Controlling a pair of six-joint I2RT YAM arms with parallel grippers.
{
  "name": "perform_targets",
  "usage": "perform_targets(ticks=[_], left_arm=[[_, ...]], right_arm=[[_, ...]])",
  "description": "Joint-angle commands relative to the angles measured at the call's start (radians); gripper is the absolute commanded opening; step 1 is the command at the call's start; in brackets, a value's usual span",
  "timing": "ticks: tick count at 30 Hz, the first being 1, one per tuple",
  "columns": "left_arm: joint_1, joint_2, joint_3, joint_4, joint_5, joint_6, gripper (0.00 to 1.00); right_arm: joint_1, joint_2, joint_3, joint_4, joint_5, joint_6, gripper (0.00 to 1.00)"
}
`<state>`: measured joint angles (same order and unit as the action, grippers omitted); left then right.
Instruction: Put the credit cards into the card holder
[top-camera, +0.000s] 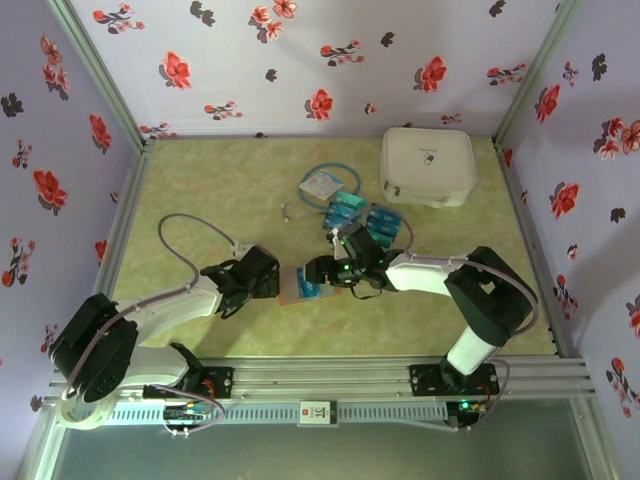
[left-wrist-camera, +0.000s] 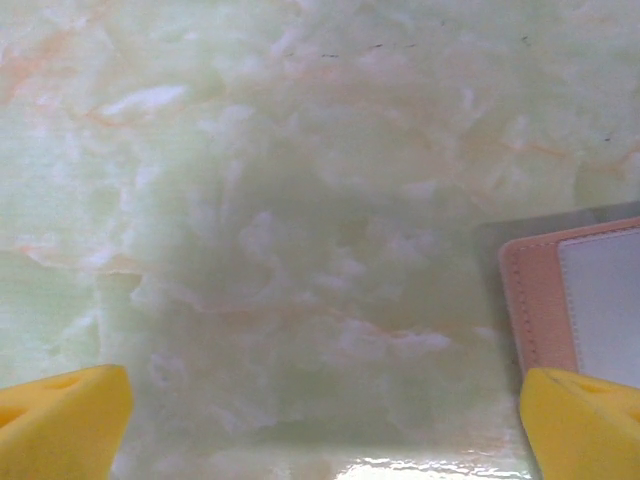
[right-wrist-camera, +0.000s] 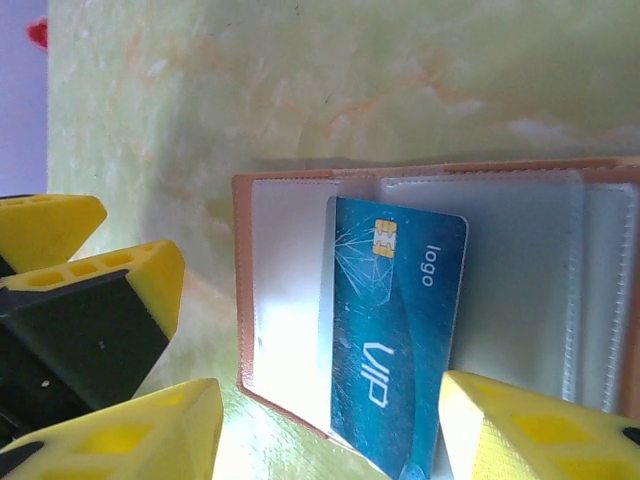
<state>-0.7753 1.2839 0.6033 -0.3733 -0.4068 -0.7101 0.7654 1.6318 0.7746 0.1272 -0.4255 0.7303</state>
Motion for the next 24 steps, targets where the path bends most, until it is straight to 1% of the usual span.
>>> perform_targets(ticks=[1,2,5,6,9,16,24], left_arm=[[0.01,-0.011,-0.021,-0.047,0.002,-0.048,1.0],[0.011,-0.007,-0.024,-0.051,0.002,-0.057,1.0],[0.011,0.005,-0.031,-0.065,-0.002,-0.089,1.0],[0.011,0.01,-0.035,-0.067,-0.003,-0.099,1.0],[0.011,0.024,-0.038,-0.065,-0.006,-0.114,1.0],[0.014,0.081,-0.012,-0.064,-0.01,-0.096,1.0],[0.019,0.119,-0.004,-0.063,-0.016,-0.088,1.0]], right_arm=[[0.0,-0.026,0.055,-0.188,0.102,-0.078,0.56],[0.0,-0.022,0.072,-0.232,0.125,-0.092,0.53],[0.003,-0.002,0.117,-0.326,0.182,-0.131,0.33],[0.006,0.009,0.133,-0.352,0.198,-0.146,0.28],[0.016,0.042,0.182,-0.417,0.24,-0.18,0.16],[0.029,0.114,0.255,-0.456,0.26,-0.202,0.11],[0.052,0.183,0.308,-0.475,0.266,-0.21,0.11]])
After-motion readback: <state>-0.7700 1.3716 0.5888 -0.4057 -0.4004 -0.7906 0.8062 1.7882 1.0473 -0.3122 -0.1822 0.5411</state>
